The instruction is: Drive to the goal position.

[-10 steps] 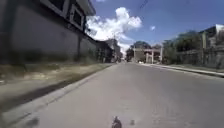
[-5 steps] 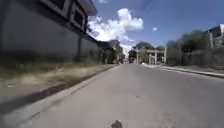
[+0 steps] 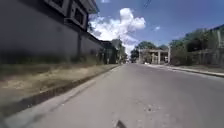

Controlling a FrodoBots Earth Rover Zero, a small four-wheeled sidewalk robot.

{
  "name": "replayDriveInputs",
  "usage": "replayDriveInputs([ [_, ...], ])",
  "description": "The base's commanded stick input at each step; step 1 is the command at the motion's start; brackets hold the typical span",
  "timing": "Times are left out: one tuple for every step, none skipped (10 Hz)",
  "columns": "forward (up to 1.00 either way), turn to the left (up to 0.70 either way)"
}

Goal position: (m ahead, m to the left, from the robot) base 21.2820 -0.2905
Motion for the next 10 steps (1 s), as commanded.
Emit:
replayDriveInputs([
  [1.0,-0.08],
  [1.0,-0.27],
  [1.0,-0.39],
  [1.0,-0.39],
  [1.0,-0.39],
  [1.0,-0.39],
  [1.0,-0.31],
  [1.0,-0.12],
  [1.0,0.01],
  [1.0,0.01],
])
